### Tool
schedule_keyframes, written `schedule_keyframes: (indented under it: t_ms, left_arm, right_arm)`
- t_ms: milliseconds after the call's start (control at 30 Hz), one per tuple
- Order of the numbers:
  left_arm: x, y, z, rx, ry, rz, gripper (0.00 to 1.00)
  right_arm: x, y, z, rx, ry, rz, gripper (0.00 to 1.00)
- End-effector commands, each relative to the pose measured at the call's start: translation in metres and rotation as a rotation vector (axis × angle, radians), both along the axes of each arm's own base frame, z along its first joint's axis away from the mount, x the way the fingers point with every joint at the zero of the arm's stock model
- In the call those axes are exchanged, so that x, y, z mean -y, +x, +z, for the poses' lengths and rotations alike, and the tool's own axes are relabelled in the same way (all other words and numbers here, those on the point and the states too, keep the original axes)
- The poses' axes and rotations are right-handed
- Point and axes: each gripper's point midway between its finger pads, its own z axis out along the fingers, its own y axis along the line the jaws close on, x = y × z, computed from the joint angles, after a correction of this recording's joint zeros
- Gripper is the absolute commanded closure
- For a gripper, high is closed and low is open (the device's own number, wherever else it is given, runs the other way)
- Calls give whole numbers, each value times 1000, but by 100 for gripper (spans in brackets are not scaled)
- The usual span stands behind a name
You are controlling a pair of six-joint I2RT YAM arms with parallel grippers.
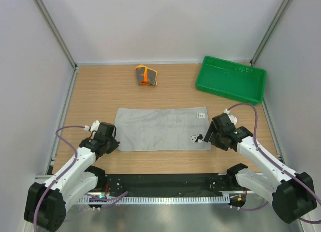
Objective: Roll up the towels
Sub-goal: Fold the towel
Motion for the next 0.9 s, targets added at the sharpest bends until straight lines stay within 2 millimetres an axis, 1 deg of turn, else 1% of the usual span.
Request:
schedule_keyframes:
  t_ms: [0,67,100,167,200,400,500,567,600,667,700,767,800,867]
  left_arm:
    - [5,12,16,51,-16,-3,100]
    - [4,12,17,49,-15,-4,100]
    - [4,13,18,52,-13,-6,100]
    - [3,12,19,52,-5,-5,100]
    - [3,13,20,55,-7,-7,100]
    - [3,12,18,50,-1,-7,100]
    - [2,12,19,52,1,-8,100]
    - [2,12,18,49,4,-9,100]
    - [2,12,18,49,4,-9,100]
    - [2,12,18,49,6,-11,100]
    - [2,12,18,49,6,-11,100]
    - [1,13,19,54,7,-10,100]
    - [2,12,19,52,7,-14,100]
    - [2,13,21,54,6,-17,100]
  right_arm:
    - [1,-8,-16,-46,13,-65,31]
    - [2,-12,-28,-73,12,-76,33]
    - [2,-13,-30,-74,12,-77,35]
    - [6,-14,-34,-68,-1,-95,38]
    - [6,-13,-34,-62,0,-93,41]
    - [0,-9,-44,-86,6,-73,45]
    - [-3,-6,-45,-83,17,-66,46]
    - [-4,-4,-46,-80,16,-63,50]
    - [-4,-4,-46,-82,16,-63,56]
    - [-5,-5,-48,-89,21,-54,63]
    - [-5,-6,-48,-91,23,-57,73]
    - [-7,-7,-48,-84,34,-53,82]
    - [-7,-7,-47,-84,37,-53,90]
    - [-9,-7,-43,-74,51,-57,96]
